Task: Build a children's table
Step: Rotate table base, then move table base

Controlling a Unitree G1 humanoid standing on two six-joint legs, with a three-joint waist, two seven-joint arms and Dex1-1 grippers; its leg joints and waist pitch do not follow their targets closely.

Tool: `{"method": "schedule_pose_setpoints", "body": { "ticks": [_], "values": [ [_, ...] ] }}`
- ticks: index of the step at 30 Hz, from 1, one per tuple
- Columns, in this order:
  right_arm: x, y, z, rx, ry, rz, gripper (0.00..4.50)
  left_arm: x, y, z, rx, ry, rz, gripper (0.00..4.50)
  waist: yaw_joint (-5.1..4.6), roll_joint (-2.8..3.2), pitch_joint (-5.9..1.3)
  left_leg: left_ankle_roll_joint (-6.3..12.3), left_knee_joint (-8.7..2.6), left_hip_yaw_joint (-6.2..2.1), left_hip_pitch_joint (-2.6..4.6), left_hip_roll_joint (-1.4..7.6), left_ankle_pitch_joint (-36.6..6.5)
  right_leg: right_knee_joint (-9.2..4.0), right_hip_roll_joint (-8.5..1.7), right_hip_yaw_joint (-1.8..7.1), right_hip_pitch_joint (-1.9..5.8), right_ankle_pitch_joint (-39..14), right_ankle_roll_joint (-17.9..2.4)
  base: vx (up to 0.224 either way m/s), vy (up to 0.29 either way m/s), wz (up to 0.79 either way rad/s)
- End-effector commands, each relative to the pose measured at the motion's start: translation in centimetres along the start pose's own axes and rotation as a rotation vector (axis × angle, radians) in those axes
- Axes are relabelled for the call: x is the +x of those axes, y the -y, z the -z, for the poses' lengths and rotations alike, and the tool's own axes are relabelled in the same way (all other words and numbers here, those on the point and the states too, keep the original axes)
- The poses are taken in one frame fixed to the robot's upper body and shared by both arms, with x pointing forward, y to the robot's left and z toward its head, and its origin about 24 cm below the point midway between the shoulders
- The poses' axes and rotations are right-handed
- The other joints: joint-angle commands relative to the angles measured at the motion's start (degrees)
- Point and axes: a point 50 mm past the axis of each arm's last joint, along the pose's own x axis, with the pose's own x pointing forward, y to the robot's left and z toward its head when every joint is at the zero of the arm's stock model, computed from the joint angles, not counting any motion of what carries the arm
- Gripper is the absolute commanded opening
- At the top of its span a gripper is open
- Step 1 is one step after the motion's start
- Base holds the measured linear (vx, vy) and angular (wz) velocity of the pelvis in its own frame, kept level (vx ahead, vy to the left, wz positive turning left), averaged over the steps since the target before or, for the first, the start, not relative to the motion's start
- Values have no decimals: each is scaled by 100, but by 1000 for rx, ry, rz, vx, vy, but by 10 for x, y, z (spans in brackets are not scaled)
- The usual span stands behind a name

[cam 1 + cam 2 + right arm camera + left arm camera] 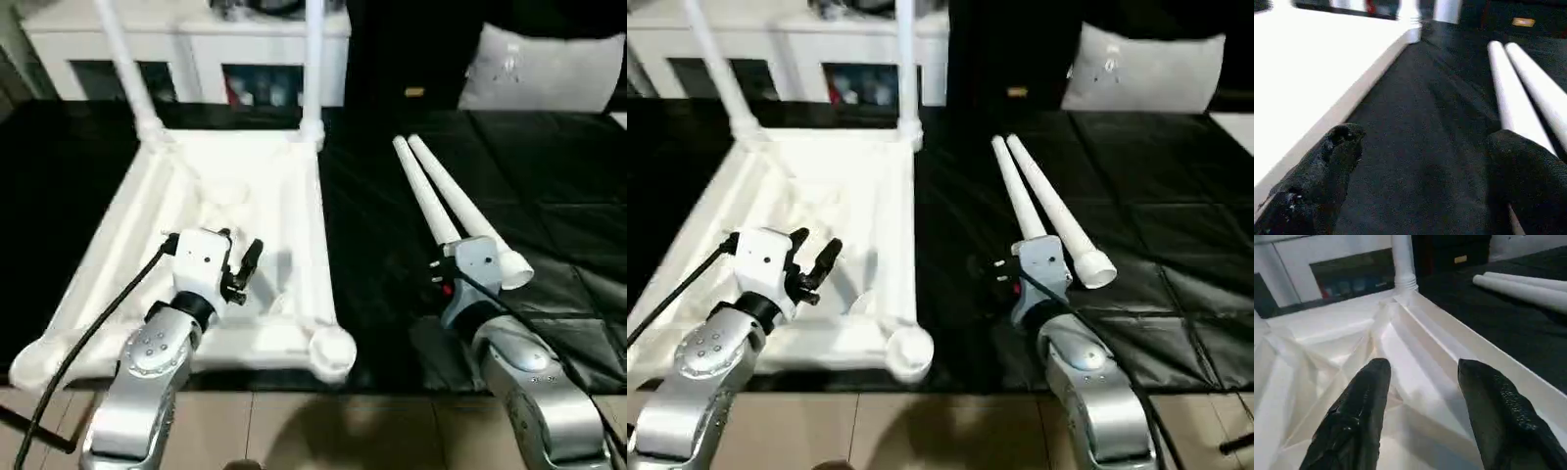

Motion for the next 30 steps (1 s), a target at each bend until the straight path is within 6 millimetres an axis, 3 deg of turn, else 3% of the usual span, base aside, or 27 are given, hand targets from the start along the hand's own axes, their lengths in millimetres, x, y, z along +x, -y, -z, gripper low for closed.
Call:
{"method": "schedule_pose_setpoints", "body": {
  "ticks": [1,2,4,7,9,10,11,12,13,14,18,21,22,26,30],
  "values": [
    [0,3,-4,-5,14,-20,450,1,-2,3,-14,-15,34,273,-28,-17,-100,-120,-614,15,37,225,-1812,-615,-440,293,128,-1697,-739,-128,1,-4],
    [0,3,-4,-11,13,-28,450,1,-2,3,-17,-15,50,273,-13,-21,-111,-147,-607,18,58,223,-1861,-679,-477,327,89,-2183,-636,-115,7,-7],
    [0,4,-4,-51,-4,-85,450,2,-6,1,19,-20,140,282,8,-34,-132,-121,-617,34,44,209,-1688,-697,-463,362,65,-2294,-531,-90,1,-5],
    [-2,3,-5,-108,-20,-255,450,-5,-5,1,109,-78,422,310,45,-29,-161,-33,-631,58,43,214,-1448,-670,-453,396,22,-2013,-578,-62,-6,-3],
    [-2,3,-5,-112,-23,-276,450,-7,-5,2,112,-92,474,317,34,-33,-168,-27,-649,63,14,216,-1511,-641,-441,398,19,-1837,-678,0,0,0],
    [-4,5,-4,-133,-32,-324,450,-13,-3,4,138,-134,610,317,43,-19,-188,4,-641,65,9,222,-1401,-620,-443,399,11,-1614,-763,0,0,0],
    [-4,5,-4,-136,-33,-331,450,-14,-3,4,143,-141,629,317,54,-23,-210,26,-630,67,4,220,-1318,-600,-441,402,14,-1473,-796,0,0,0],
    [-6,7,-4,-157,-43,-371,450,-17,-2,6,162,-187,727,317,37,-18,-238,55,-610,81,-38,222,-1013,-535,-414,398,30,-927,-900,0,0,0],
    [-7,8,-4,-164,-49,-390,450,-19,-3,7,168,-208,772,317,68,-8,-287,125,-567,105,-8,222,-778,-502,-402,387,5,-417,-993,0,0,0],
    [-7,10,-5,-169,-53,-406,450,-19,-4,6,171,-227,810,317,45,-9,-296,166,-536,121,-45,196,-539,-443,-378,381,28,102,-1109,0,0,0],
    [-12,11,-6,-186,-78,-491,450,-17,-9,3,206,-266,919,280,66,12,-366,335,-451,142,-80,168,36,-363,-354,349,38,1084,-1285,0,0,0],
    [-16,9,-5,-188,-99,-555,450,-15,-11,6,235,-314,983,266,73,6,-339,336,-477,149,-93,188,-260,-390,-377,340,47,719,-1350,0,0,0],
    [-17,7,-4,-188,-105,-578,450,-15,-12,8,252,-339,1003,239,82,19,-331,327,-487,149,-81,195,-352,-399,-378,346,40,531,-1333,0,0,0],
    [-21,2,-3,-182,-129,-644,450,-10,-14,14,307,-378,1011,219,85,11,-306,221,-525,152,-76,226,-651,-456,-407,357,39,-76,-1269,0,0,0],
    [-27,-4,-2,-159,-150,-729,450,-5,-12,16,330,-379,993,187,94,27,-307,202,-522,152,-73,234,-681,-463,-400,365,30,-123,-1272,0,0,0]
  ]
}}
